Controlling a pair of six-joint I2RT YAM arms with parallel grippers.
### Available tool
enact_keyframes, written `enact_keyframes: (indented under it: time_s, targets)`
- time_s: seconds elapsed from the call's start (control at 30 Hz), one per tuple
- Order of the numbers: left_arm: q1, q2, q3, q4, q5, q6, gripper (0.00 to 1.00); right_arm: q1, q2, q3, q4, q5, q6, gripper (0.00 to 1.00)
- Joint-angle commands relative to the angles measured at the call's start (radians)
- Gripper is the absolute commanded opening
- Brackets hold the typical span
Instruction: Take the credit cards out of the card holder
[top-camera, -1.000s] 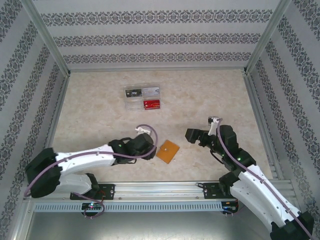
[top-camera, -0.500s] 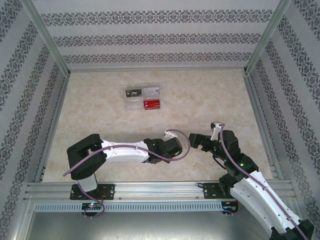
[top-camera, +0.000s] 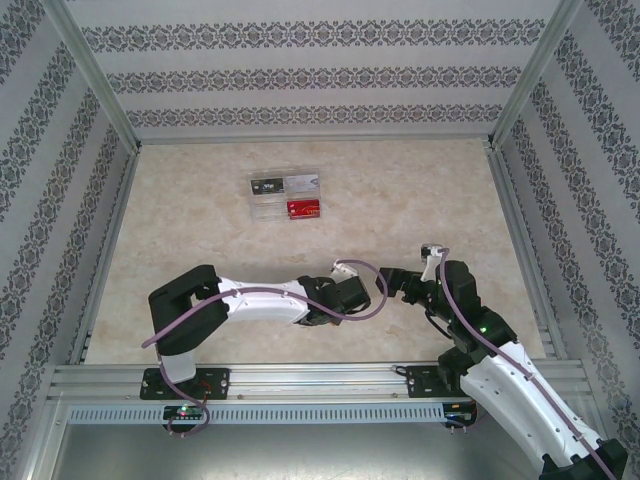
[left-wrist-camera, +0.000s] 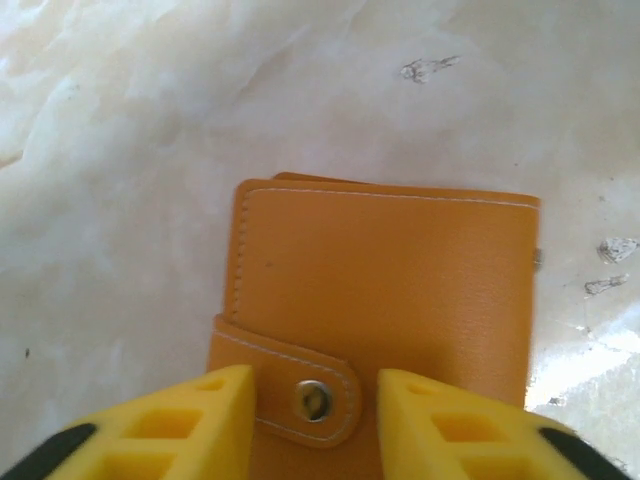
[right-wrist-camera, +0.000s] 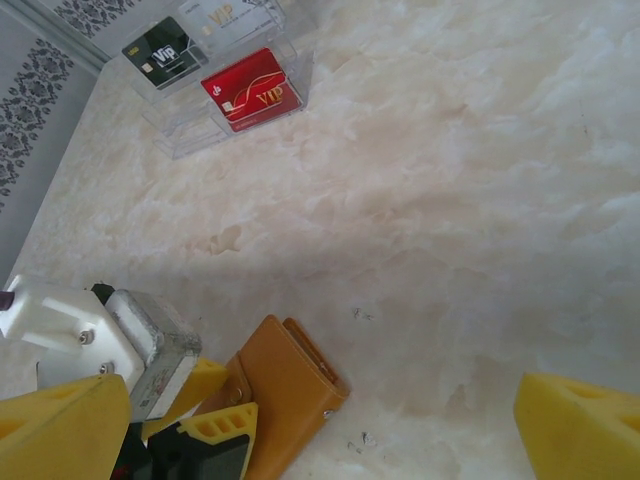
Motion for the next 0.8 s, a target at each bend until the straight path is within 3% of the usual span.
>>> enact_keyframes:
  time_s: [0.0,0.07,0.37,0.67,0.77]
  targets:
    - [-0.005,0.026,0.008,-0.068,-0.016,0.004,0.10,0.008,0.004,-0.015,0.015,-0.021,-0.014,0.98]
    - [-0.005,0.017,0.009,-0.067,-0.018,0.000,0.00,0.009,0.013,-0.012,0.022,-0.041,-0.010,0.98]
    - [0.033,-0.140,-0.091,0.043,0.064,-0.076,0.00,0.052,0.061,-0.033,0.083,-0.106,0.049,0.98]
    - [0.064,-0.284,-0.182,0.136,0.101,-0.157,0.00,0.232,0.252,-0.074,0.292,-0.107,0.150,0.98]
    - [0.067,-0.301,-0.197,0.154,0.104,-0.170,0.00,0.281,0.351,-0.074,0.390,-0.105,0.190,0.77]
